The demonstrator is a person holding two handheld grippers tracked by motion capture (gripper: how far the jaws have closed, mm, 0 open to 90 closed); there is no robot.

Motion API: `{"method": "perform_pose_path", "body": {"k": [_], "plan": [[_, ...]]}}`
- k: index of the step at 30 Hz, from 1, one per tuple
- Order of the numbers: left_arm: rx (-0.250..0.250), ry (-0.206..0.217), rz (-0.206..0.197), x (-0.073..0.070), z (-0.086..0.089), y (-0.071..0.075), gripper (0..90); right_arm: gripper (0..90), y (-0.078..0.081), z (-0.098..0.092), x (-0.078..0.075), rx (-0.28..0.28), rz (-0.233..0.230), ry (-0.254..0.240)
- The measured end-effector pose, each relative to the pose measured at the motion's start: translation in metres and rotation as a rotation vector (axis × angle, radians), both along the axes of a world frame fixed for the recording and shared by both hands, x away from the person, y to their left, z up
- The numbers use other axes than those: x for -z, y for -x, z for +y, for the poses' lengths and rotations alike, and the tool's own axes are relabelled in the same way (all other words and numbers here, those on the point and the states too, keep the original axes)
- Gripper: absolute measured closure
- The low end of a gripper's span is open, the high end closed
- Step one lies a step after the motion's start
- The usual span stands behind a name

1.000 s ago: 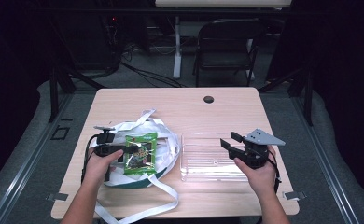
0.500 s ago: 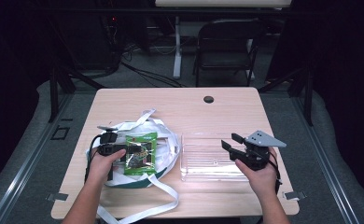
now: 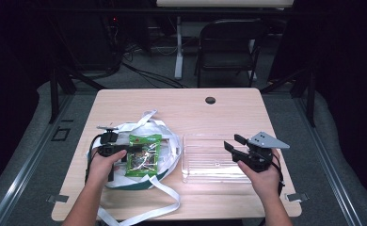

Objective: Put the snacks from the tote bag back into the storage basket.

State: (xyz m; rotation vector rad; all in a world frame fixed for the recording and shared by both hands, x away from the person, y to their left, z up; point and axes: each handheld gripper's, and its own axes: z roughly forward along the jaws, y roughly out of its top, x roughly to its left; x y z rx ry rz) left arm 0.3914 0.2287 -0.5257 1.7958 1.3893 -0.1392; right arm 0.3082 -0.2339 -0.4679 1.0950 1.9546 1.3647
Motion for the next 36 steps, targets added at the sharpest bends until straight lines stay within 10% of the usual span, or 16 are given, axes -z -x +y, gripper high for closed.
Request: {"method": "perform_pose_path", "body": {"k": [14, 36], "plan": [[0.06, 0.046, -0.083, -0.0037, -0.0004, 0.0022, 64.4, 49.8, -0.0009, -0.0011, 0.0002, 0.005, -0.001, 0.001], [0.178, 0.008, -0.084, -0.0087, -0.0022, 0.0035, 69.9, 49.7, -0.0015, -0.0014, 0.0004, 0.005, 0.002, 0.005]]}}
